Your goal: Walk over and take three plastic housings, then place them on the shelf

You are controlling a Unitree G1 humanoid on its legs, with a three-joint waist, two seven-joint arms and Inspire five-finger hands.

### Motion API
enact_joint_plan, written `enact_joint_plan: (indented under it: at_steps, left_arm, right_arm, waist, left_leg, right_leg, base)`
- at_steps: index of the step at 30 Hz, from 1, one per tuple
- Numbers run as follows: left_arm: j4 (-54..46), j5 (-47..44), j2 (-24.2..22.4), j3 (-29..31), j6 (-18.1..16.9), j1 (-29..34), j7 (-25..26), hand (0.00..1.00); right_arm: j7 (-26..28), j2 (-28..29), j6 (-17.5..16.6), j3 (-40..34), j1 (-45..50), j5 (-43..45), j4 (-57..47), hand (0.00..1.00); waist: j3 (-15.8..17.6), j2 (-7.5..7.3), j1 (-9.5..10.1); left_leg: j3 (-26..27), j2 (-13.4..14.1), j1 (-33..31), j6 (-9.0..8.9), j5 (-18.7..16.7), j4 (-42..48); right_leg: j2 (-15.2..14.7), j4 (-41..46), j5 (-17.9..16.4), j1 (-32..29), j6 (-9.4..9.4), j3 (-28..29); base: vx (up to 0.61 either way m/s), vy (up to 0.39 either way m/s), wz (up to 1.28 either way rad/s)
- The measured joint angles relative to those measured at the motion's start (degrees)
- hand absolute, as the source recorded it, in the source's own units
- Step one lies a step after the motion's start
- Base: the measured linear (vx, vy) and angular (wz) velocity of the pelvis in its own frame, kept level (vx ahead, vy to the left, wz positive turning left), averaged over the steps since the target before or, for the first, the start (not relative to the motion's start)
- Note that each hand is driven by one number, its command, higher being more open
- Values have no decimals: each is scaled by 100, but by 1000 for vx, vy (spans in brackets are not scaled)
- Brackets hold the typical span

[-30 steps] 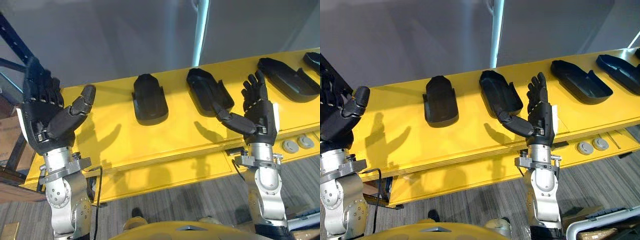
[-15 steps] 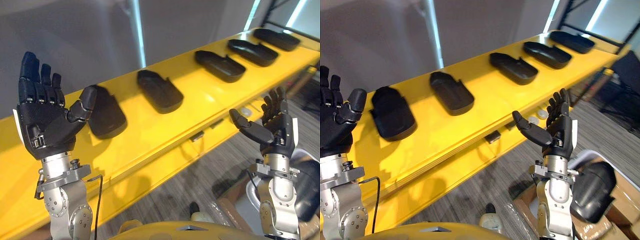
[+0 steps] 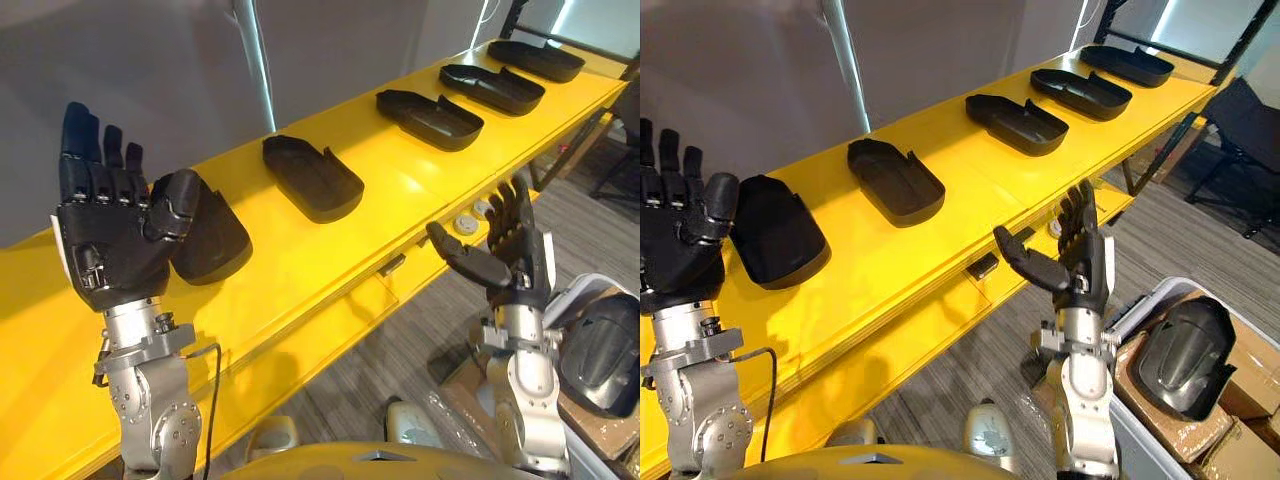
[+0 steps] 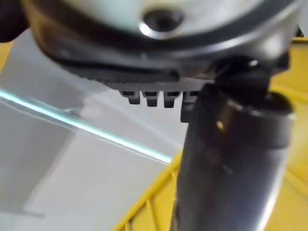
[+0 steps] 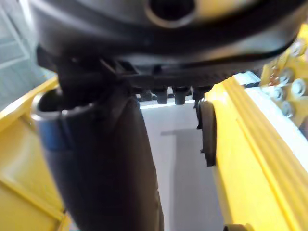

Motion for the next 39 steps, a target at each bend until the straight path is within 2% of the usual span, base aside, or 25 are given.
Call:
enact_joint_plan:
  at_steps: [1,2,3,4,6,8,10,11,12,13,15,16,17,19,21,22,23,24,25,26,28,30,33,35,39]
  left_arm:
    - [0,1,3,-7,-2,11,1,100]
    - [2,61,11,-13,-5,30,70,100]
    - [16,237,5,3,-4,47,219,100]
    - [13,255,16,133,-14,91,256,100]
    - [14,191,61,461,-23,102,255,100]
    - [12,20,50,639,-128,104,241,100]
    - [7,-37,-93,762,-217,158,205,100]
    - [1,-73,-144,800,-221,202,174,100]
    - [0,-217,-248,842,-220,276,128,100]
    - [7,-293,-321,854,-203,321,124,100]
    - [6,-499,-694,718,-101,637,83,100]
    - [6,-502,-704,718,-103,665,85,100]
    - [6,-478,-714,823,-145,639,233,100]
    - [10,-486,-731,829,-164,643,436,100]
    - [54,-537,-729,788,-142,599,425,100]
    - [73,-548,-729,767,-141,599,421,100]
    - [136,-553,-732,671,-134,635,378,100]
    - [141,-550,-744,598,-134,722,327,100]
    - [140,-544,-754,544,-136,880,238,100]
    - [145,-549,-762,534,-135,960,181,100]
    - [192,-688,-762,544,-136,1112,-65,100]
    - [314,-680,-758,540,-140,1119,-140,100]
    - [588,-669,-687,446,-49,1015,-251,100]
    - [704,-675,-671,354,70,1004,-274,100]
    - [702,-520,-413,339,119,764,-317,100]
  right_arm:
    - [63,24,-13,3,92,50,-6,100]
    - [170,23,-13,6,151,101,-3,100]
    - [300,-4,-29,19,132,218,-14,100]
    - [409,-92,-38,95,0,296,-11,100]
    - [446,-281,-122,280,-378,291,33,100]
    - [212,-371,-287,537,-824,229,259,100]
    - [-74,-306,-295,902,-1162,56,622,100]
    - [-115,-267,-288,979,-1180,-21,703,100]
    - [-145,-201,-269,1113,-1146,-78,794,100]
    - [-144,-188,-215,1156,-1123,-158,827,100]
    - [-131,-310,50,1147,-792,-263,827,100]
    - [-113,-330,94,1124,-723,-253,827,100]
    - [55,-436,236,1030,-696,-200,827,100]
    - [273,-553,239,895,-689,64,823,100]
    - [298,-531,239,674,-537,70,785,100]
    - [300,-536,239,626,-470,85,768,100]
    - [295,-550,247,512,-351,186,765,100]
    - [265,-553,260,404,-290,194,765,100]
    - [211,-561,288,321,-278,194,765,100]
    - [191,-569,303,311,-279,194,765,100]
    - [54,-593,321,371,-321,207,878,100]
    - [-92,-618,322,489,-543,185,1250,100]
    - [-485,-610,325,587,-1118,23,1939,100]
    - [-786,-608,331,586,-1475,-18,2342,100]
    - [-1302,-692,336,370,-1966,-274,2583,100]
  waist:
    - [21,-52,8]
    - [67,-100,10]
    - [144,-40,6]
    - [131,-64,47]
    - [124,-84,82]
    - [120,-79,164]
    - [75,-145,391]
    - [53,-183,435]
    - [2,-271,502]
    - [-17,-303,495]
    - [-179,7,453]
    - [-195,31,427]
    - [-207,57,318]
    - [-198,32,125]
    - [-152,-49,-13]
    - [-131,-60,-5]
    - [-84,-58,41]
    - [-95,-14,48]
    - [-98,33,75]
    - [-110,60,93]
    - [-143,120,252]
    - [-250,47,381]
    - [-176,-83,465]
    - [-170,-86,501]
    - [-95,-89,505]
  left_leg:
    - [140,-19,0,62,-38,70]
    - [350,15,5,165,-83,106]
    - [634,85,24,289,59,-89]
    - [991,156,39,332,238,-307]
    - [1371,236,60,341,585,-744]
    - [1637,374,77,266,891,-1068]
    - [1945,623,48,28,1134,-1229]
    - [2001,675,26,-64,1201,-1226]
    - [2097,815,-24,-224,1294,-1193]
    - [2103,893,-28,-297,1357,-1186]
    - [2077,1263,70,-441,1674,-1497]
    - [2098,1335,119,-452,1754,-1538]
    - [2230,1631,195,-390,1908,-1494]
    - [2190,1801,163,-54,2188,-1428]
    - [1890,2020,-255,564,2625,-707]
    - [1787,2066,-410,615,2643,-477]
    - [1465,1898,-563,185,2178,-259]
    - [1248,1593,-634,81,1907,-317]
    - [991,1150,-635,74,1645,-611]
    - [884,911,-632,97,1575,-817]
    - [225,169,-614,87,1491,-1632]
    - [90,-7,-519,-31,1621,-1963]
    - [245,-112,-536,51,1620,-1955]
    - [245,-202,-533,173,1536,-1825]
    - [156,-307,-695,283,1424,-1763]
  right_leg:
    - [-56,-128,68,-8,93,-34]
    - [-106,-449,303,2,118,-63]
    - [-344,-587,296,-14,-283,-636]
    - [-613,12,143,-337,-491,-1359]
    - [-856,825,-73,-400,-730,-2131]
    - [-1092,1294,-322,-137,-828,-2553]
    - [-1548,1287,-460,382,-788,-2956]
    - [-1696,1195,-449,496,-788,-3061]
    - [-1849,916,-431,631,-653,-3203]
    - [-1742,843,-503,652,-446,-3254]
    - [-1217,733,-642,582,-255,-3450]
    - [-1120,692,-715,591,-163,-3463]
    - [-778,495,-940,549,-186,-3460]
    - [-568,447,-1028,454,-336,-3467]
    - [-432,306,-1136,519,-517,-3499]
    - [-416,195,-1154,591,-550,-3480]
    - [-403,29,-1121,670,-607,-3449]
    - [-396,-66,-1084,701,-643,-3437]
    - [-383,-182,-1029,706,-643,-3343]
    - [-363,-245,-998,695,-636,-3286]
    - [-255,-492,-879,623,-626,-3060]
    - [-306,-488,-803,377,-499,-2891]
    - [-421,-466,-666,267,-375,-2807]
    - [-496,-485,-568,292,-318,-2830]
    - [-555,-819,-340,370,-230,-2958]
  base:
    - [-264,135,-87]
    - [-340,124,-97]
    - [-346,119,-134]
    - [-315,105,-128]
    - [-196,26,-113]
    - [-95,-85,-88]
    - [-73,-228,-83]
    - [-55,-340,-72]
    - [-27,-304,-50]
    - [-43,-457,-59]
    - [11,-373,-63]
    - [34,-504,-107]
    - [10,-416,-104]
    - [-20,-370,-79]
    - [-37,-316,-28]
    - [-39,-199,-20]
    - [-33,-112,-19]
    - [-27,-74,-31]
    - [-8,-40,-31]
    - [9,-2,-42]
    - [18,45,-50]
    - [18,49,-43]
    - [62,93,-27]
    - [67,102,-16]
    - [14,89,4]
